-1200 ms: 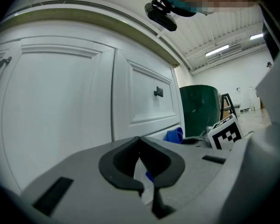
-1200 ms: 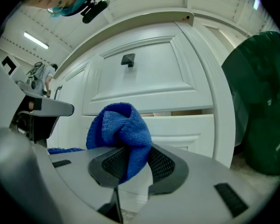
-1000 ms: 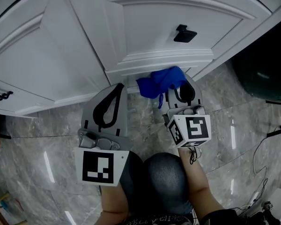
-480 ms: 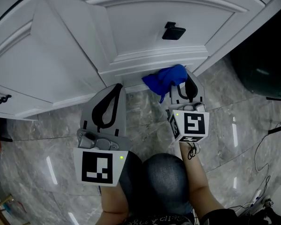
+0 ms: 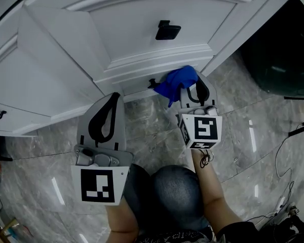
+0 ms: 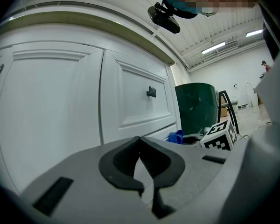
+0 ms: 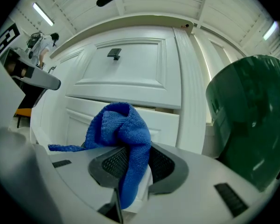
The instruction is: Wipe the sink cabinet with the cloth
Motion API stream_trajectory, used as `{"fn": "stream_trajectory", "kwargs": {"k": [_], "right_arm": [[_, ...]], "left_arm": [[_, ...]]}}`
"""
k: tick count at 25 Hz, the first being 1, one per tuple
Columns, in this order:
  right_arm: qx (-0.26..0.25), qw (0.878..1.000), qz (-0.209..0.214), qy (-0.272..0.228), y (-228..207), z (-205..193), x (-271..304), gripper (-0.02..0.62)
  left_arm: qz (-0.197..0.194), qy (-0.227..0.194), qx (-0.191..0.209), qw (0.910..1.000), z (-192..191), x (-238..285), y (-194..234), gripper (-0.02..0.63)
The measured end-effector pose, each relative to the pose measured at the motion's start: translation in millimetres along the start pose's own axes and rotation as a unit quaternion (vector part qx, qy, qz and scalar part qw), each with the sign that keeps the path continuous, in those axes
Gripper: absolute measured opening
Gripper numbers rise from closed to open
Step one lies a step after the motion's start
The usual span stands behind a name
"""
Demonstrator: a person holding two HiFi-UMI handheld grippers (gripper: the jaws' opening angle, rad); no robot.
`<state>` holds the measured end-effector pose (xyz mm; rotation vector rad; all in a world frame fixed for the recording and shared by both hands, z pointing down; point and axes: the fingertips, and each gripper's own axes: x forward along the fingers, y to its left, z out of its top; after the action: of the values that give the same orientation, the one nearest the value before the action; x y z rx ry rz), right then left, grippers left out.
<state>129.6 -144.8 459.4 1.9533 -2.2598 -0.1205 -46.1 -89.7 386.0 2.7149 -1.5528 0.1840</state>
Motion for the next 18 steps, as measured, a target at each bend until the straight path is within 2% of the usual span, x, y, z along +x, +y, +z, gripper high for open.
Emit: {"fn": "stream_trajectory", "kwargs": {"k": [15,18], "right_arm": [[0.003,1.000,-0.009,0.007,-8.8,-5.7,-4.5,0.115],[0.006,1.000,-0.022,0.012,-17.1,-10.0,-7.6,0.115]], "left_arm": [[0.000,-0.004,-0.004,1.0000,-1.6,3.4,2.5,0.000],[0.000,-0.003,-0.006,1.0000,-2.6,4.3,3.2,0.000]]}}
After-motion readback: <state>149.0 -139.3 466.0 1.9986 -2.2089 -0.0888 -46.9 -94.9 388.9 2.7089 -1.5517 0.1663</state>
